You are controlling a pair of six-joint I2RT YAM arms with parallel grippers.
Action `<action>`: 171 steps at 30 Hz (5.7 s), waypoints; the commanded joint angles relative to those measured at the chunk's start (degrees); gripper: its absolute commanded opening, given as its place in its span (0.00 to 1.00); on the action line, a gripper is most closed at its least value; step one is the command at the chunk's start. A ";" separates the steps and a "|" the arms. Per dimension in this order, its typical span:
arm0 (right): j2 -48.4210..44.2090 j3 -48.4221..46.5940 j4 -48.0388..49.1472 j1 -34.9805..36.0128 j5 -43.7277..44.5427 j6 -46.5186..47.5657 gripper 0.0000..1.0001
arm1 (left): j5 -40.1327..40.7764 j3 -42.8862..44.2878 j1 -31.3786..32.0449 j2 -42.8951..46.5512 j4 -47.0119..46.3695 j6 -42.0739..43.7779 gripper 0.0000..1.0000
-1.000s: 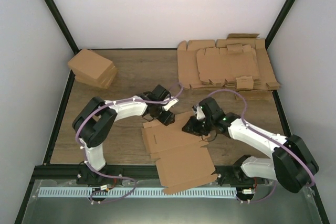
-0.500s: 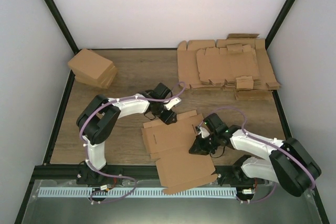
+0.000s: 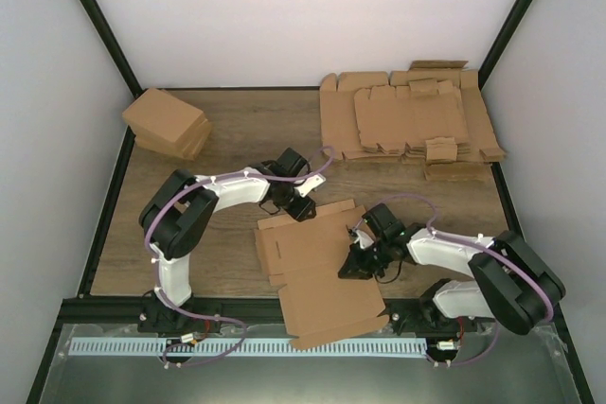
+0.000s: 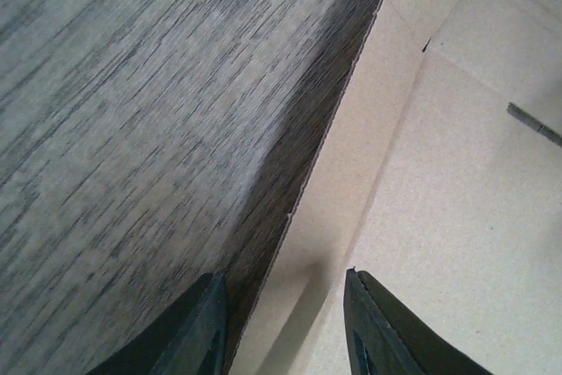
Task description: Fold the paper box
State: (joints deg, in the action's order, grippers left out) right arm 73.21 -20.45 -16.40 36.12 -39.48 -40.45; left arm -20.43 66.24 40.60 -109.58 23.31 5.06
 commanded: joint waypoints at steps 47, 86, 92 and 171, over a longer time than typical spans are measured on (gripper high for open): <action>-4.24 -21.89 10.55 -0.26 17.30 -18.18 0.10 | 46.82 6.35 3.02 22.78 15.89 -0.31 0.04; 21.87 -58.48 -4.54 -2.15 21.65 -37.07 0.42 | 48.52 1.63 9.40 28.46 11.16 3.16 0.04; 22.24 -58.28 -6.88 -2.19 22.32 -36.49 0.39 | 51.22 1.46 10.34 28.29 11.06 3.56 0.04; 23.01 -15.24 61.24 -9.75 -3.89 -17.43 0.06 | -8.31 -5.62 -6.69 24.26 5.54 -18.67 0.33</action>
State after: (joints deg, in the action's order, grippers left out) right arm 97.51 -35.57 46.72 26.70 -42.83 -60.27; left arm -30.35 57.25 33.89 -85.78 29.19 -14.59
